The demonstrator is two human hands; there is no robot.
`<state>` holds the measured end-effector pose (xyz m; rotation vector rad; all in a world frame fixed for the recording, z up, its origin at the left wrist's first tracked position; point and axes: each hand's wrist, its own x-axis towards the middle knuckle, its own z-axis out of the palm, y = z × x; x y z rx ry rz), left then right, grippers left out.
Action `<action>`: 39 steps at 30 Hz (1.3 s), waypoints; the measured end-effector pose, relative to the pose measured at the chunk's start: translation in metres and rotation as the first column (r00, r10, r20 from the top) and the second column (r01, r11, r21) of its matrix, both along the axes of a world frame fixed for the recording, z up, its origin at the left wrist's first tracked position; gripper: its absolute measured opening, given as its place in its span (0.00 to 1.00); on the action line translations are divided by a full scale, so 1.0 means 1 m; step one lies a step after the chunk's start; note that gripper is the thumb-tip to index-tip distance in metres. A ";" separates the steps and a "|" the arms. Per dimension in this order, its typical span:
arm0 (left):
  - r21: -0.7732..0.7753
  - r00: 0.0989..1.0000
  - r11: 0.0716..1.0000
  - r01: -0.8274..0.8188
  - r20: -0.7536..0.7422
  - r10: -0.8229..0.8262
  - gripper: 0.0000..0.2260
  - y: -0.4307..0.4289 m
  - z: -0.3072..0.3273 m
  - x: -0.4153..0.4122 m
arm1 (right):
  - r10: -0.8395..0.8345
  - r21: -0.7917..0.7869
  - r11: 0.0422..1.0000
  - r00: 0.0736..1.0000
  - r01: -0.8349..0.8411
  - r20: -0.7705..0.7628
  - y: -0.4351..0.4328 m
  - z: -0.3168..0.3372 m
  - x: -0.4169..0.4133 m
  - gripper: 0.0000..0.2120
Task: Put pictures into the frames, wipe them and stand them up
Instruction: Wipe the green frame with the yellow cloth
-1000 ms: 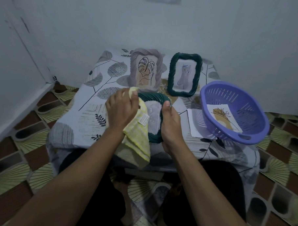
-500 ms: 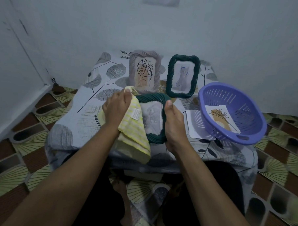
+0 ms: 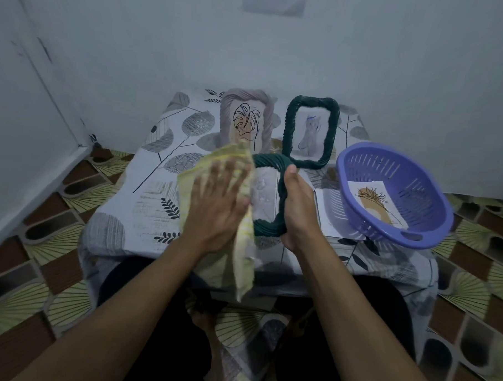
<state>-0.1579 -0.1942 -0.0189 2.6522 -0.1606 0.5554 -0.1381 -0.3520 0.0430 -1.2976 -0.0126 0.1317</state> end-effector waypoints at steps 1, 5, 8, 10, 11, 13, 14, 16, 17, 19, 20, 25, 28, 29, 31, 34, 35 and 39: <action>-0.066 0.991 0.990 -0.127 -0.053 0.124 0.25 0.006 0.002 0.004 | 0.004 0.011 1.000 1.000 -0.004 -0.006 -0.001 0.000 -0.001 0.22; -0.344 0.894 0.829 -0.440 -0.258 0.367 0.29 0.017 0.025 0.022 | 0.008 0.093 0.996 0.999 -0.004 -0.046 0.002 0.003 -0.005 0.22; -0.335 0.931 0.871 -0.359 -0.199 0.307 0.36 -0.005 0.034 0.019 | 0.002 0.114 0.994 0.999 0.004 -0.053 0.009 0.004 -0.006 0.21; -0.320 0.978 0.927 -0.197 -0.129 0.163 0.36 -0.028 0.031 0.007 | -0.029 0.067 0.997 0.999 0.031 -0.031 0.015 0.004 -0.005 0.19; -0.313 0.995 0.946 -0.084 -0.071 0.065 0.34 -0.037 0.028 -0.001 | -0.054 0.050 0.997 0.998 0.055 -0.021 0.015 0.005 -0.003 0.19; -0.261 0.991 0.956 0.133 0.024 -0.131 0.29 -0.044 0.023 -0.012 | -0.085 0.066 0.994 0.996 0.087 -0.023 0.014 0.004 0.002 0.20; -0.213 0.977 0.953 0.215 0.044 -0.210 0.27 -0.040 0.019 -0.014 | -0.083 0.092 0.992 0.996 0.086 -0.033 0.012 0.003 0.004 0.19; -0.104 0.957 0.951 0.291 0.042 -0.288 0.25 -0.027 0.010 -0.011 | -0.064 0.128 0.989 0.997 0.070 -0.050 0.005 -0.001 0.006 0.19; -0.057 0.962 0.960 0.273 0.027 -0.272 0.25 -0.018 0.006 -0.008 | -0.054 0.143 0.988 0.997 0.062 -0.057 0.002 -0.003 0.006 0.19; -0.007 0.994 0.994 0.106 -0.024 -0.106 0.24 -0.002 0.004 -0.002 | -0.040 0.164 0.985 0.997 0.051 -0.071 -0.002 -0.005 0.003 0.20; -0.008 0.997 1.000 -0.016 -0.072 0.016 0.24 0.005 0.003 0.003 | -0.036 0.166 0.985 0.996 0.048 -0.076 -0.002 -0.006 0.001 0.20; -0.090 0.886 0.904 -0.417 -0.262 0.383 0.36 0.007 0.030 0.028 | -0.041 0.175 0.983 0.995 0.058 -0.096 0.009 -0.008 -0.008 0.23; -0.177 0.970 0.962 -0.208 -0.164 0.180 0.34 -0.024 0.033 0.015 | -0.055 0.150 0.986 0.995 0.068 -0.089 0.013 -0.011 -0.008 0.23; -0.172 0.991 0.979 -0.107 -0.099 0.091 0.31 -0.034 0.031 0.006 | -0.071 0.127 0.989 0.994 0.081 -0.080 0.012 -0.013 -0.007 0.22; -0.106 0.996 0.991 0.084 -0.023 -0.087 0.28 -0.042 0.019 -0.008 | -0.080 0.103 0.991 0.996 0.085 -0.050 0.008 -0.015 -0.004 0.21; 0.016 0.971 0.972 0.236 0.019 -0.237 0.26 -0.033 0.003 -0.014 | -0.044 0.130 0.990 0.997 0.053 -0.065 0.001 -0.017 -0.005 0.18; 0.032 0.974 0.974 0.226 0.024 -0.227 0.26 -0.029 -0.001 -0.014 | -0.046 0.119 0.991 0.997 0.053 -0.066 0.000 -0.017 -0.005 0.18; -0.129 0.996 0.988 -0.081 -0.045 0.075 0.28 -0.009 -0.007 -0.009 | -0.096 0.148 0.983 0.990 0.112 -0.108 0.000 -0.020 -0.004 0.22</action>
